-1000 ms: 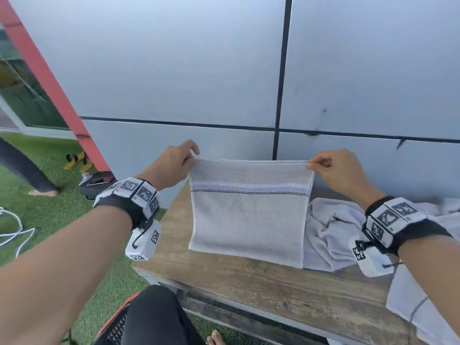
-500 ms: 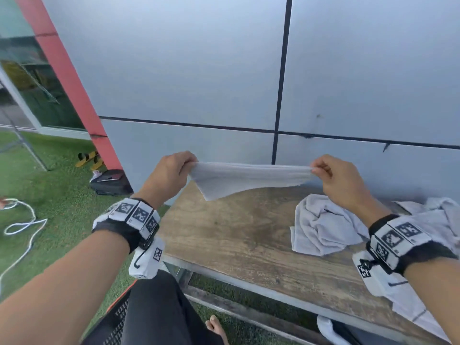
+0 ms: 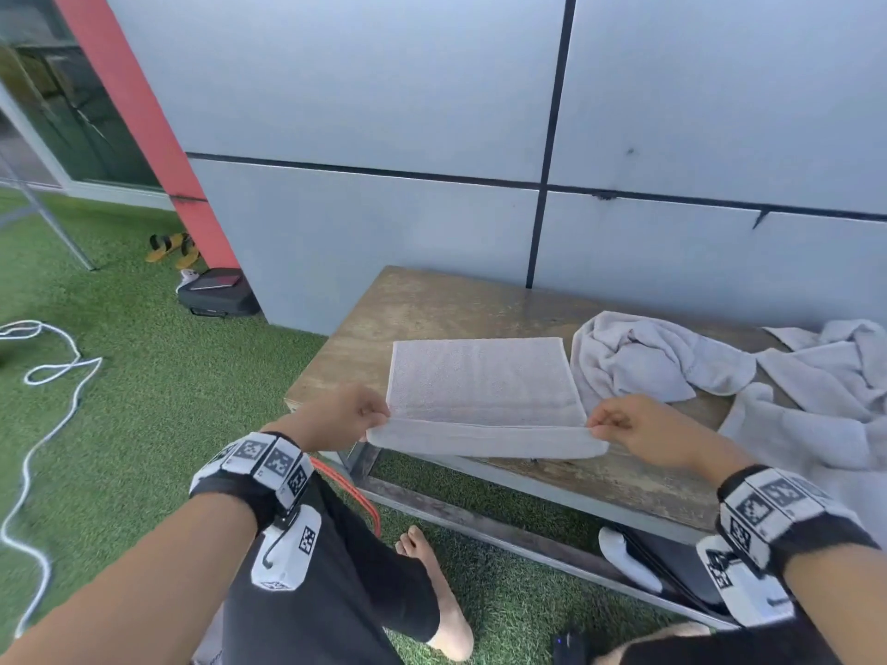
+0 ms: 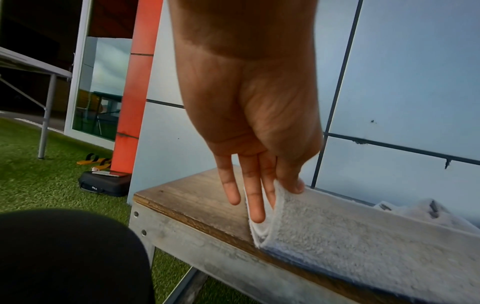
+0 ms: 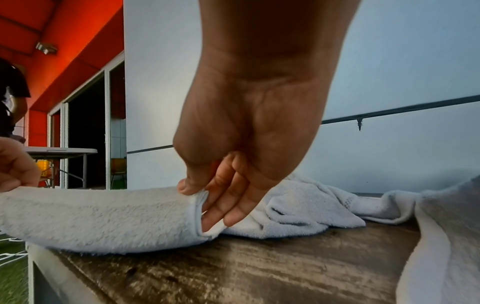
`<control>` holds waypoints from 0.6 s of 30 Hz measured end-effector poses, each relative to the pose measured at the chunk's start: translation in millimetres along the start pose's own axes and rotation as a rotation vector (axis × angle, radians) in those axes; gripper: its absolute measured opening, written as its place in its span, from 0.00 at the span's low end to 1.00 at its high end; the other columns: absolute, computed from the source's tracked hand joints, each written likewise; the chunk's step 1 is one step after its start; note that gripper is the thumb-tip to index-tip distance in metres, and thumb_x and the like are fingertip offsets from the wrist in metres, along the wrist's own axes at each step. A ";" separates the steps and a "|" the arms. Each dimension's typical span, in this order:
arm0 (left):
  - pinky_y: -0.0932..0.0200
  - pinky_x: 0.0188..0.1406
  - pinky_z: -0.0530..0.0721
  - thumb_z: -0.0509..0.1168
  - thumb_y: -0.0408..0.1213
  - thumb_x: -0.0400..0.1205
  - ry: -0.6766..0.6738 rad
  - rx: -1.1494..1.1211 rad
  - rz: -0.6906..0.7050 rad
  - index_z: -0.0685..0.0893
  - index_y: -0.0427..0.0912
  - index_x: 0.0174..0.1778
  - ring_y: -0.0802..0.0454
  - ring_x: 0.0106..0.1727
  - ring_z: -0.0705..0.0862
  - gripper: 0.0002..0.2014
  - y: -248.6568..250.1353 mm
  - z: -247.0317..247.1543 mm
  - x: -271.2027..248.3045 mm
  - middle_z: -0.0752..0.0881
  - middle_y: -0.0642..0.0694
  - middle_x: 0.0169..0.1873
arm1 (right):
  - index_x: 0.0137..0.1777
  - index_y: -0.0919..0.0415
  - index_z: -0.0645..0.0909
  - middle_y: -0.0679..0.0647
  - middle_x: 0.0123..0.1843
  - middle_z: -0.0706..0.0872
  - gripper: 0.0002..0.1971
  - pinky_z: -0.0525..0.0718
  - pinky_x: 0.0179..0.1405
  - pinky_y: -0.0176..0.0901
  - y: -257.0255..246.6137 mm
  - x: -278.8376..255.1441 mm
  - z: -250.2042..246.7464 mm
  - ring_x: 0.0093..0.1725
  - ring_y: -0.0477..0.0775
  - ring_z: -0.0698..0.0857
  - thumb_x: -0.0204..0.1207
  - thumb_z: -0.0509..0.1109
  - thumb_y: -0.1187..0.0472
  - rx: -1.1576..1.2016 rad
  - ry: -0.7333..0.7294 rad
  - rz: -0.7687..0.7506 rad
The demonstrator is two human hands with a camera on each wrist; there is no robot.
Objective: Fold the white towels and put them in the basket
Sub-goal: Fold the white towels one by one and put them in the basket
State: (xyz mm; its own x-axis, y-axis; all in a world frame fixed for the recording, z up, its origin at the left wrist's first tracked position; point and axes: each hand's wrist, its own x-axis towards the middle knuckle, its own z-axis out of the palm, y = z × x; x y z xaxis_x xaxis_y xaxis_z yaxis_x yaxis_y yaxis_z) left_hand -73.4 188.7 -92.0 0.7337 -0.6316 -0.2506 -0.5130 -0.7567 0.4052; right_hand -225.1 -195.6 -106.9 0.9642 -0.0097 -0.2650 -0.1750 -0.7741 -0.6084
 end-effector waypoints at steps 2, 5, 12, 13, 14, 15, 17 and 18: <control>0.66 0.40 0.81 0.64 0.39 0.88 0.034 -0.028 -0.017 0.88 0.45 0.52 0.55 0.44 0.87 0.08 -4.4 -4.8 3.1 0.88 0.55 0.43 | 0.47 0.50 0.86 0.43 0.48 0.91 0.03 0.80 0.54 0.34 -4.9 4.2 -5.5 0.49 0.39 0.88 0.80 0.74 0.60 0.035 0.026 -0.009; 0.52 0.44 0.88 0.66 0.42 0.86 0.088 -0.045 -0.044 0.89 0.50 0.47 0.50 0.40 0.88 0.07 -16.0 -12.4 13.3 0.90 0.54 0.38 | 0.44 0.50 0.86 0.43 0.41 0.89 0.05 0.77 0.47 0.36 -11.6 22.2 -15.8 0.44 0.43 0.87 0.80 0.74 0.61 -0.009 0.140 -0.014; 0.63 0.31 0.76 0.66 0.38 0.86 0.283 -0.034 -0.094 0.89 0.42 0.47 0.56 0.30 0.81 0.08 -22.3 -28.9 65.1 0.86 0.53 0.33 | 0.45 0.56 0.85 0.52 0.44 0.89 0.05 0.75 0.47 0.42 -19.4 89.5 -34.8 0.47 0.52 0.84 0.82 0.71 0.64 -0.075 0.322 0.033; 0.63 0.32 0.76 0.65 0.37 0.87 0.281 -0.039 -0.105 0.89 0.41 0.47 0.56 0.31 0.81 0.08 -23.0 -30.2 73.1 0.86 0.53 0.34 | 0.46 0.56 0.85 0.52 0.44 0.88 0.05 0.75 0.48 0.43 -18.5 99.6 -36.1 0.46 0.53 0.84 0.82 0.70 0.63 -0.087 0.339 0.039; 0.62 0.34 0.78 0.65 0.36 0.87 0.282 -0.040 -0.113 0.89 0.41 0.48 0.57 0.32 0.81 0.08 -23.6 -31.7 81.0 0.87 0.52 0.36 | 0.46 0.57 0.86 0.52 0.44 0.87 0.05 0.75 0.47 0.44 -17.9 109.5 -37.5 0.46 0.54 0.84 0.82 0.70 0.63 -0.110 0.351 0.045; 0.59 0.37 0.81 0.65 0.36 0.87 0.287 -0.035 -0.120 0.89 0.39 0.48 0.57 0.33 0.81 0.08 -24.3 -33.1 88.8 0.88 0.49 0.38 | 0.46 0.58 0.86 0.52 0.43 0.87 0.05 0.76 0.47 0.46 -16.9 118.9 -38.7 0.46 0.55 0.84 0.82 0.70 0.63 -0.137 0.361 0.050; 0.54 0.42 0.83 0.65 0.35 0.86 0.290 -0.016 -0.137 0.89 0.38 0.49 0.58 0.34 0.80 0.09 -30.4 -33.4 105.0 0.89 0.46 0.41 | 0.45 0.59 0.86 0.51 0.42 0.86 0.05 0.78 0.48 0.47 -14.3 137.7 -40.2 0.46 0.57 0.84 0.81 0.70 0.64 -0.195 0.371 0.050; 0.53 0.43 0.84 0.65 0.35 0.86 0.287 -0.003 -0.149 0.89 0.39 0.48 0.57 0.34 0.81 0.09 -35.1 -32.7 113.2 0.89 0.47 0.41 | 0.45 0.59 0.87 0.51 0.42 0.85 0.05 0.78 0.47 0.46 -13.0 146.1 -40.6 0.46 0.57 0.83 0.81 0.71 0.65 -0.216 0.371 0.054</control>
State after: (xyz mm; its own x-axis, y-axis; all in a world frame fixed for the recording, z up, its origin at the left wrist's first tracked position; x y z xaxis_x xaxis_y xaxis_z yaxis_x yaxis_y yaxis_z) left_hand 42.2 149.2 -105.8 0.8964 -0.4404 -0.0498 -0.3895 -0.8364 0.3857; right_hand -73.9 -212.7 -107.4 0.9680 -0.2503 0.0185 -0.2196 -0.8803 -0.4204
